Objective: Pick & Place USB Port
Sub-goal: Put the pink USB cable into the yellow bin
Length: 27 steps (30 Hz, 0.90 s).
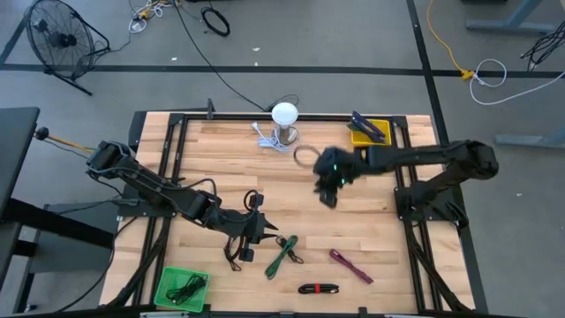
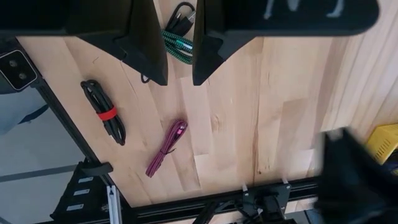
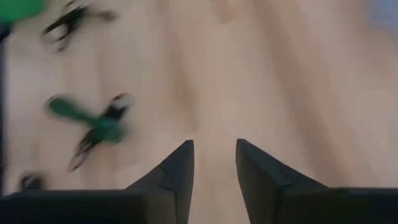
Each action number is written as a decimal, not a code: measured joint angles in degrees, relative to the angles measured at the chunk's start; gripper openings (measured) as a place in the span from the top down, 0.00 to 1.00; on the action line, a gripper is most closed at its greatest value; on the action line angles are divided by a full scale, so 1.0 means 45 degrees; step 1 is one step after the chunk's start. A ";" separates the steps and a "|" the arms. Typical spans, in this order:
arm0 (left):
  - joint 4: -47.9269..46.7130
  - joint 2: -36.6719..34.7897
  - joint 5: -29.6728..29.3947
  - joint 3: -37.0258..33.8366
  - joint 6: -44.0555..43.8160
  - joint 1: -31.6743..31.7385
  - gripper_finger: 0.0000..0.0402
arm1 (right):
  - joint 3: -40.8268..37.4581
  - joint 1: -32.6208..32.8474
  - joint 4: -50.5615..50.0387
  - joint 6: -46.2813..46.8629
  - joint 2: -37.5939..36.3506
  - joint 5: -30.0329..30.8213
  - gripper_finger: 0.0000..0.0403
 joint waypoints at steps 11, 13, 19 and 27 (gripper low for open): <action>0.0000 -0.0010 0.0000 0.0000 -0.0134 0.0000 0.80 | 0.0000 0.4949 0.0000 0.2508 0.0000 0.0794 0.72; 0.0000 -0.0010 0.0000 0.0000 -0.0187 0.0000 0.80 | 0.0000 0.5652 -0.0002 0.3120 0.0000 0.1090 0.72; -0.0072 -0.0010 0.0000 0.0000 -0.0428 0.0000 0.80 | 0.0000 0.7414 -0.0073 0.4773 0.0000 0.1978 0.72; -0.0181 -0.0010 0.0000 0.0003 -0.0525 0.0000 0.80 | 0.0000 0.9536 -0.1175 0.7617 0.0019 0.3343 0.72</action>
